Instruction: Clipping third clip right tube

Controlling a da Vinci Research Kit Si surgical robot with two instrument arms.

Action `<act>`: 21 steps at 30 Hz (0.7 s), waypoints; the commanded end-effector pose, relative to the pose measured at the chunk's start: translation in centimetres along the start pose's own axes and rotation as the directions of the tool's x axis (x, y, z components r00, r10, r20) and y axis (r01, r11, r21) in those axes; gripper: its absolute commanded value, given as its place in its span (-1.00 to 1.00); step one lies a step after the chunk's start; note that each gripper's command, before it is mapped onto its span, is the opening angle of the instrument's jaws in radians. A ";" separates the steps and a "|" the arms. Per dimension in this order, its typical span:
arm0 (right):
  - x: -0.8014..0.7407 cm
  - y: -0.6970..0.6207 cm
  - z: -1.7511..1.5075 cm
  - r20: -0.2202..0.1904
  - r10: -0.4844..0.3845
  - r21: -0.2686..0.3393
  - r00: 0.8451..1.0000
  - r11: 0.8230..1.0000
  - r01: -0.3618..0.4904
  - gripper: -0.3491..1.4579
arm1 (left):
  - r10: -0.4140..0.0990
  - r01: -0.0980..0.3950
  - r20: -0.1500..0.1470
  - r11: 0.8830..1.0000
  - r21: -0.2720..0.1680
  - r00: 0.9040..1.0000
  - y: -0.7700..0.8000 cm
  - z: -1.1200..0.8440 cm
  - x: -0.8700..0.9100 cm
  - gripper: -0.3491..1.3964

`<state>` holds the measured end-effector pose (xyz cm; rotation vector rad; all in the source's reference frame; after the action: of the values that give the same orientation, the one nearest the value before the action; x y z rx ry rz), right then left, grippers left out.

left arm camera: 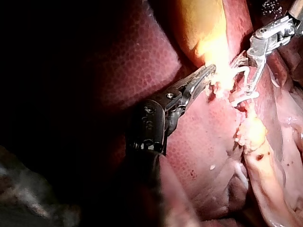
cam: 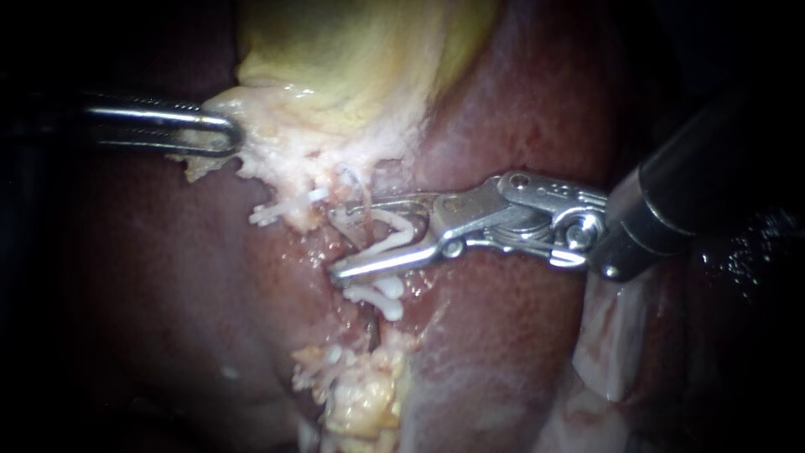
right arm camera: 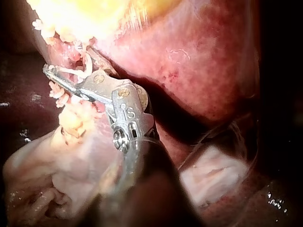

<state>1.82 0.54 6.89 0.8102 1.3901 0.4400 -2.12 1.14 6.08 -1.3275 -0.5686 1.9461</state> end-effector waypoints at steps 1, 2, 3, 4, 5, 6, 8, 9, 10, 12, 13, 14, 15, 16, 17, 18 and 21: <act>0.04 -0.04 -0.01 -0.008 0.005 0.002 1.000 1.000 -0.005 -0.09 | 0.000 0.000 0.000 1.000 0.000 1.000 0.00 0.00 0.00 -1.00; 0.07 -0.07 -0.01 -0.014 0.006 0.005 1.000 1.000 -0.006 -0.09 | 0.000 0.000 0.000 1.000 0.000 1.000 0.00 0.00 0.00 -1.00; 0.09 -0.09 -0.02 -0.018 0.013 0.015 1.000 1.000 -0.013 -0.09 | 0.000 0.000 0.000 1.000 0.000 1.000 0.00 0.00 0.00 -1.00; 0.12 -0.12 -0.02 -0.022 0.015 0.024 1.000 1.000 -0.014 -0.10 | 0.000 0.000 0.000 1.000 0.000 1.000 0.00 0.00 0.00 -1.00; 0.15 -0.16 -0.03 -0.029 0.022 0.036 0.999 0.999 -0.021 -0.11 | 0.000 0.000 0.000 1.000 0.000 1.000 0.00 0.00 0.00 -1.00; 0.17 -0.19 -0.04 -0.033 0.023 0.045 0.999 0.999 -0.021 -0.11 | 0.000 0.000 0.000 1.000 0.000 1.000 0.00 0.00 0.00 -1.00; 0.23 -0.25 -0.06 -0.036 0.030 0.068 0.999 0.997 -0.028 -0.12 | 0.000 0.000 0.000 1.000 0.000 1.000 0.00 -0.01 0.00 -1.00; 0.25 -0.26 -0.06 -0.037 0.031 0.077 0.999 0.997 -0.028 -0.12 | 0.000 0.000 0.000 1.000 0.000 1.000 0.00 -0.01 0.00 -1.00; 0.27 -0.29 -0.07 -0.038 0.031 0.088 0.999 0.996 -0.028 -0.12 | 0.000 0.000 0.000 1.000 0.000 1.000 -0.01 -0.01 0.00 -1.00; 0.30 -0.32 -0.07 -0.042 0.038 0.104 0.998 0.994 -0.034 -0.13 | 0.000 0.000 0.000 1.000 0.000 1.000 -0.01 -0.01 0.00 -1.00; 0.31 -0.34 -0.08 -0.043 0.044 0.112 0.998 0.993 -0.039 -0.13 | 0.000 0.000 0.000 1.000 0.000 1.000 -0.01 -0.01 0.00 -1.00; 0.32 -0.36 -0.08 -0.042 0.056 0.120 0.998 0.991 -0.051 -0.13 | 0.000 0.000 0.000 1.000 0.000 1.000 -0.01 -0.01 0.00 -1.00; 0.33 -0.37 -0.08 -0.040 0.062 0.126 0.997 0.990 -0.057 -0.14 | 0.000 0.000 0.000 1.000 0.000 1.000 -0.01 -0.01 0.00 -1.00; 0.34 -0.38 -0.08 -0.038 0.068 0.131 0.997 0.989 -0.063 -0.14 | 0.000 0.000 0.000 1.000 0.000 1.000 -0.01 -0.01 0.00 -1.00; 0.34 -0.39 -0.07 -0.035 0.074 0.137 0.997 0.988 -0.068 -0.15 | 0.000 0.000 0.000 1.000 0.000 1.000 -0.01 -0.01 0.00 -1.00; 0.34 -0.40 -0.07 -0.034 0.080 0.139 0.996 0.988 -0.074 -0.15 | 0.000 0.000 0.000 1.000 0.000 1.000 -0.01 -0.01 0.00 -1.00; 0.37 -0.41 -0.07 -0.034 0.087 0.139 0.996 0.987 -0.081 -0.18 | 0.000 0.000 0.000 1.000 0.000 1.000 -0.01 -0.01 0.00 -1.00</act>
<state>1.73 0.55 6.34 0.9863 1.4370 0.4342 -2.11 1.14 6.08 -1.3271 -0.5684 1.9463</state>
